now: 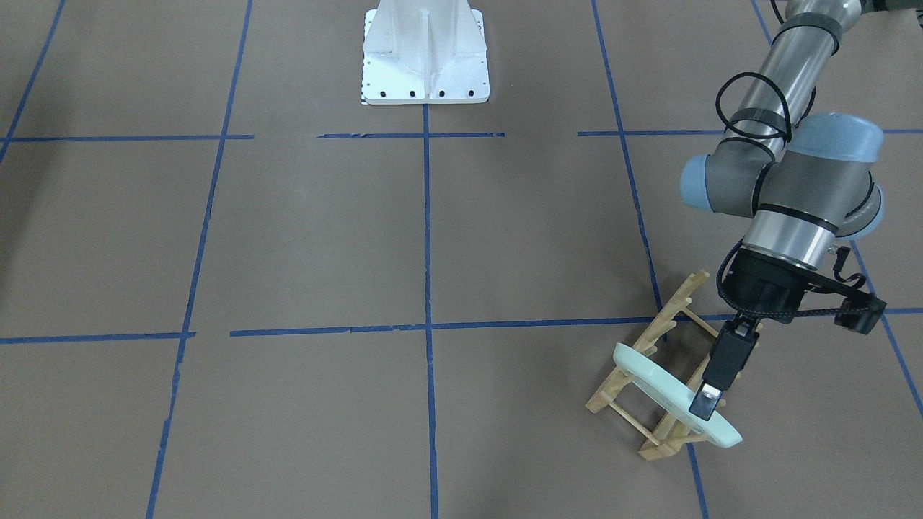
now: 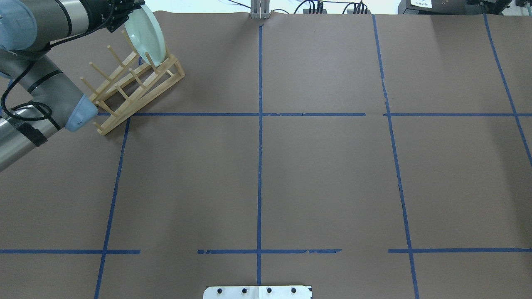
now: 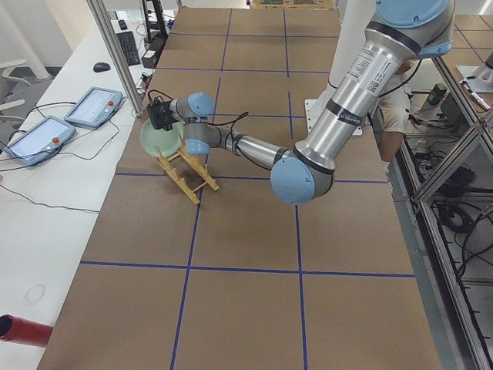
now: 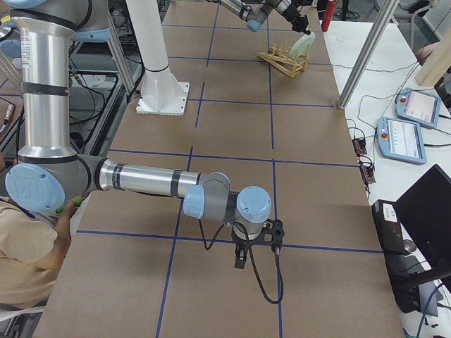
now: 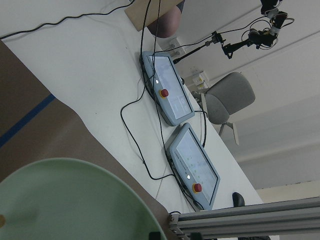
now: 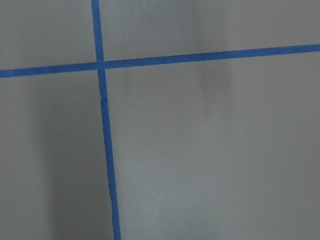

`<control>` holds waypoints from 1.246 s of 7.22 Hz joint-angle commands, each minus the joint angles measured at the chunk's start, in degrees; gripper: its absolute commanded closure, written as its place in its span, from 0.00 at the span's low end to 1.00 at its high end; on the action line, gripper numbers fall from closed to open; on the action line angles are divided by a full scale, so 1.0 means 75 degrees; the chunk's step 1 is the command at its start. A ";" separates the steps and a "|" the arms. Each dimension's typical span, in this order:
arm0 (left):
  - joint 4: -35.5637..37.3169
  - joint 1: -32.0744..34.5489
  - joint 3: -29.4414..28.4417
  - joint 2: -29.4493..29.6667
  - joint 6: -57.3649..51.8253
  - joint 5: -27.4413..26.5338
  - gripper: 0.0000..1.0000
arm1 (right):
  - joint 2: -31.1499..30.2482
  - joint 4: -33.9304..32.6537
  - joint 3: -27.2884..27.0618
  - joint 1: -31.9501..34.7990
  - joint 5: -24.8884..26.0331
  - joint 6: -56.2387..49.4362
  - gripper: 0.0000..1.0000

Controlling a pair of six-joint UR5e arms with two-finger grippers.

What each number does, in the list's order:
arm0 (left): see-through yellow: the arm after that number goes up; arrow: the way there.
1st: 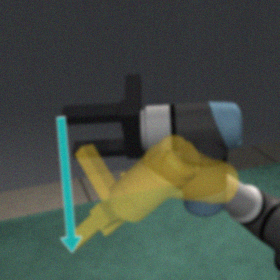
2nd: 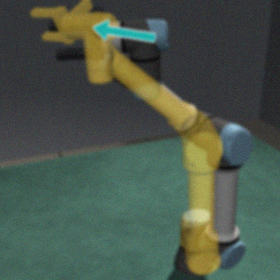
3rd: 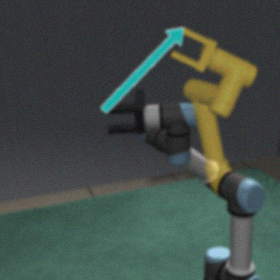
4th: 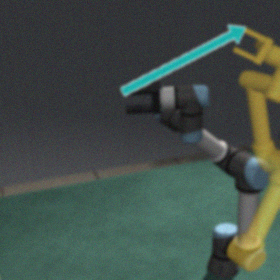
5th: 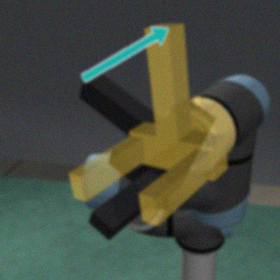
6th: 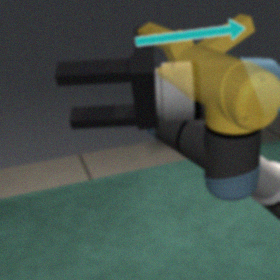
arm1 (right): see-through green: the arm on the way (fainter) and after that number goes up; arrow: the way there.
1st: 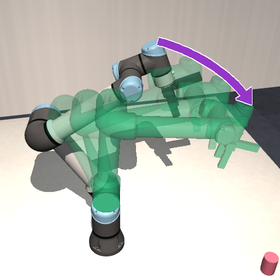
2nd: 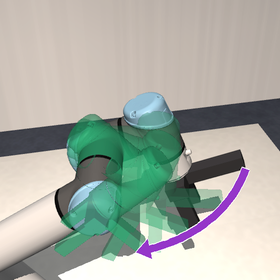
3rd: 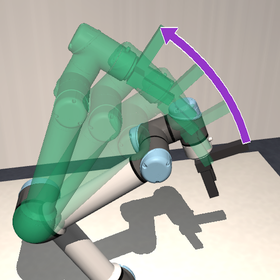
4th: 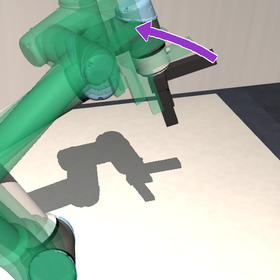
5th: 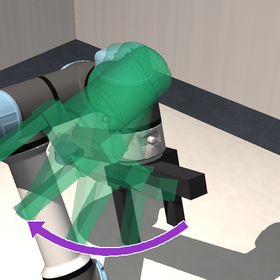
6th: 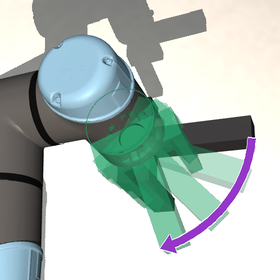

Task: Place plate on table
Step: 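Grasp the plate rim with the left gripper and lift it from the rack, then carry the plate with the left gripper toward the robot, beside the rack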

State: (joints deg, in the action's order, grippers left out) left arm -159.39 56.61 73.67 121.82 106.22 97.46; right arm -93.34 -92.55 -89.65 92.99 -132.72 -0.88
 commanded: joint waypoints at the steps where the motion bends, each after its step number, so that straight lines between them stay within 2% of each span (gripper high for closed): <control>1: 0.0273 0.0034 0.0324 -0.0024 -0.0018 0.0213 1.00 | 0.0000 0.0000 0.0000 0.0000 0.0000 0.0000 0.00; 5: 0.0474 0.0547 0.1471 0.0022 0.0075 0.0225 1.00 | 0.0000 0.0000 0.0000 0.0000 0.0000 0.0000 0.00; 6: 0.0892 0.0549 0.1915 0.0069 0.0087 0.0236 1.00 | -0.0012 0.0000 0.0000 0.0000 0.0000 0.0000 0.00; 8: 0.2866 0.0468 0.3144 0.0198 0.0134 0.0948 1.00 | 0.0000 0.0000 0.0000 0.0000 0.0000 0.0000 0.00; 9: 0.3852 0.0177 0.3591 0.0280 0.0122 0.0998 1.00 | 0.0000 0.0000 0.0000 0.0000 0.0000 0.0000 0.00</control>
State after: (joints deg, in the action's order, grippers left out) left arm -139.68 59.73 95.70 123.24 107.10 103.46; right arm -93.36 -92.55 -89.65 92.99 -132.71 -0.88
